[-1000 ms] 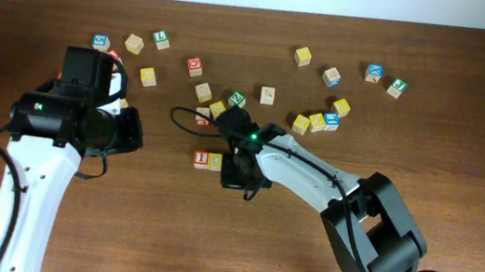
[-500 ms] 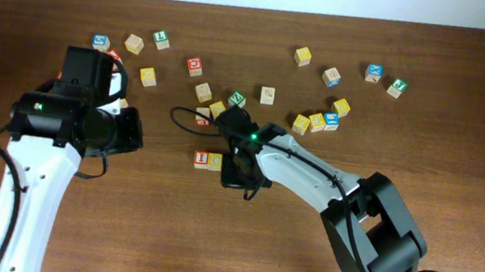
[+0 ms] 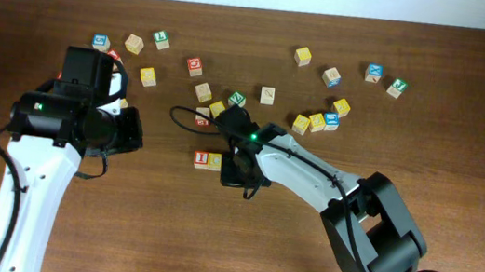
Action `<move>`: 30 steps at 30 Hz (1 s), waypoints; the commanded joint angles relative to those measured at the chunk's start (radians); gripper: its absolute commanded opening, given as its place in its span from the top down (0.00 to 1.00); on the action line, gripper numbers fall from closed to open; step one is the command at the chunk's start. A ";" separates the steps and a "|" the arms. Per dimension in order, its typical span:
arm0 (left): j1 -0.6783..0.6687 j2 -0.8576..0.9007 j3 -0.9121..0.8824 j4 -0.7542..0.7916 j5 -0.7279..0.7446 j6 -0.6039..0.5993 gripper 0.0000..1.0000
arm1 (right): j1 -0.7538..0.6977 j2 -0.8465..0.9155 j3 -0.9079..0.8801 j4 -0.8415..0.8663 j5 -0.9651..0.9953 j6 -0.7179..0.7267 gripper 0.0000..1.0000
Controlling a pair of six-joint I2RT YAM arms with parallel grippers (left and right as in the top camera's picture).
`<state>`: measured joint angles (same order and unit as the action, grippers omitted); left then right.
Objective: Spell out ICRA
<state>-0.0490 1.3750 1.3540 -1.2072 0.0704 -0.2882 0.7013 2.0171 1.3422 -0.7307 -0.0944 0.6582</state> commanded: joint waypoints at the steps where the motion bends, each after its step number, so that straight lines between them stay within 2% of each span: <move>1: 0.006 0.004 0.004 0.002 -0.008 -0.010 0.75 | 0.005 0.017 -0.003 0.002 0.019 0.005 0.96; 19: 0.006 0.004 0.004 -0.002 -0.002 -0.010 0.75 | 0.005 0.014 -0.003 0.003 -0.035 0.005 0.96; 24: 0.006 0.005 -0.010 0.008 0.004 -0.011 0.86 | 0.003 -0.016 0.000 -0.033 -0.124 0.005 0.96; 27: 0.006 0.006 -0.060 0.046 0.019 -0.060 0.98 | -0.029 -0.064 0.028 -0.129 -0.166 -0.018 0.96; 30: 0.005 0.016 -0.109 0.088 0.053 -0.060 1.00 | -0.099 -0.124 0.039 -0.180 -0.212 -0.060 0.96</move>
<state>-0.0490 1.3758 1.2938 -1.1454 0.0837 -0.3206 0.6739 1.9842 1.3468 -0.8810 -0.2497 0.6365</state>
